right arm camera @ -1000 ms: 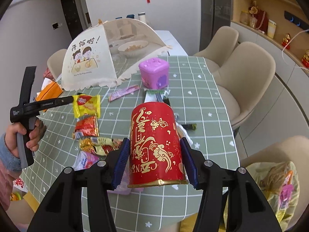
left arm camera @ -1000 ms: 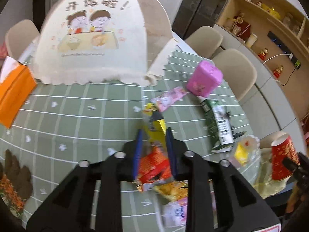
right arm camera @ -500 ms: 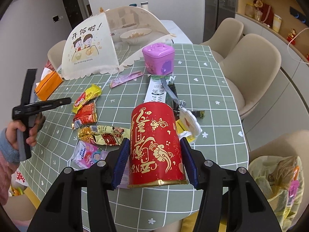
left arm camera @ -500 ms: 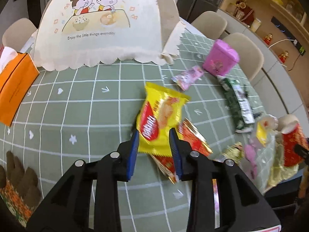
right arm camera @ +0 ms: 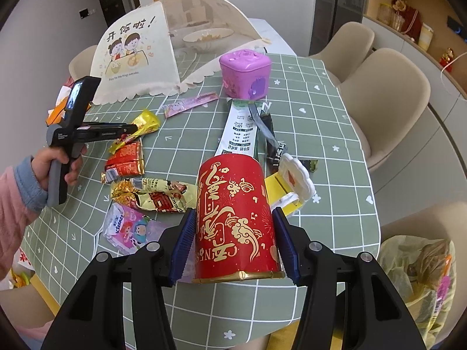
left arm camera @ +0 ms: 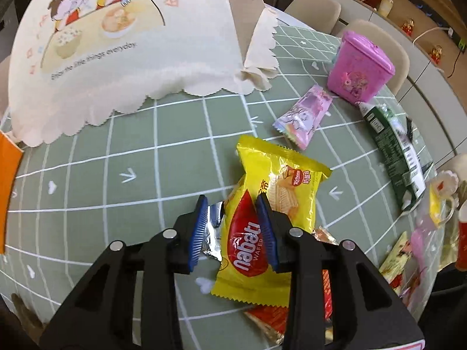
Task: Collect trash
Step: 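Carry the wafer and red can to the bin and release both inside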
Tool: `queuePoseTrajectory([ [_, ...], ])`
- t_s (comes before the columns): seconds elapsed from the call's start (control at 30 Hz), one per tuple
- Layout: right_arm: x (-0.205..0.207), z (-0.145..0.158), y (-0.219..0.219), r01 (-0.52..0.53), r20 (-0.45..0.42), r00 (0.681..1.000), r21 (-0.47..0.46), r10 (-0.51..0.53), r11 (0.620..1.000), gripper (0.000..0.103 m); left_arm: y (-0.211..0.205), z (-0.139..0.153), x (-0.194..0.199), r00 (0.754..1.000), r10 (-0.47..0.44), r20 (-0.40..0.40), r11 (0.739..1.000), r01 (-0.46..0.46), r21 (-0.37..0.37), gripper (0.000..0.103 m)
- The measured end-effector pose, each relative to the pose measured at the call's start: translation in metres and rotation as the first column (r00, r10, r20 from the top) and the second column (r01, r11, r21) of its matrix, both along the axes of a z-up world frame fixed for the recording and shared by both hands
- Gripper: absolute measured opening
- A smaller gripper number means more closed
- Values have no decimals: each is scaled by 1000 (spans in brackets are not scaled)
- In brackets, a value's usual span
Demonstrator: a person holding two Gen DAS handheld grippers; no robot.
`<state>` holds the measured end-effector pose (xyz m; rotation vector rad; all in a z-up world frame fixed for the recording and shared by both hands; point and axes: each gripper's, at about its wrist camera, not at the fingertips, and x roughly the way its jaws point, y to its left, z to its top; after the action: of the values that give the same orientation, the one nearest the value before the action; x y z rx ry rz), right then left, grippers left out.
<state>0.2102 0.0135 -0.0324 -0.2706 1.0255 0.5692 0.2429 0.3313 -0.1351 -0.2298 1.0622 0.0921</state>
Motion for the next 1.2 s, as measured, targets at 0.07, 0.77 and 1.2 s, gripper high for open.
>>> queuePoseTrajectory([
  [0.07, 1, 2, 1, -1, 1, 1000, 5, 1, 1000, 50, -2, 4, 2, 1000, -7, -2, 998, 7, -58, 10],
  [0.77, -8, 84, -103, 63, 198, 977, 106, -83, 992, 50, -172, 186, -30, 934, -128, 334, 980, 170, -101, 3],
  [1.2, -28, 111, -265, 303, 272, 904, 138, -330, 943, 50, -380, 183, -13, 866, -375, 331, 868, 453, -203, 4],
])
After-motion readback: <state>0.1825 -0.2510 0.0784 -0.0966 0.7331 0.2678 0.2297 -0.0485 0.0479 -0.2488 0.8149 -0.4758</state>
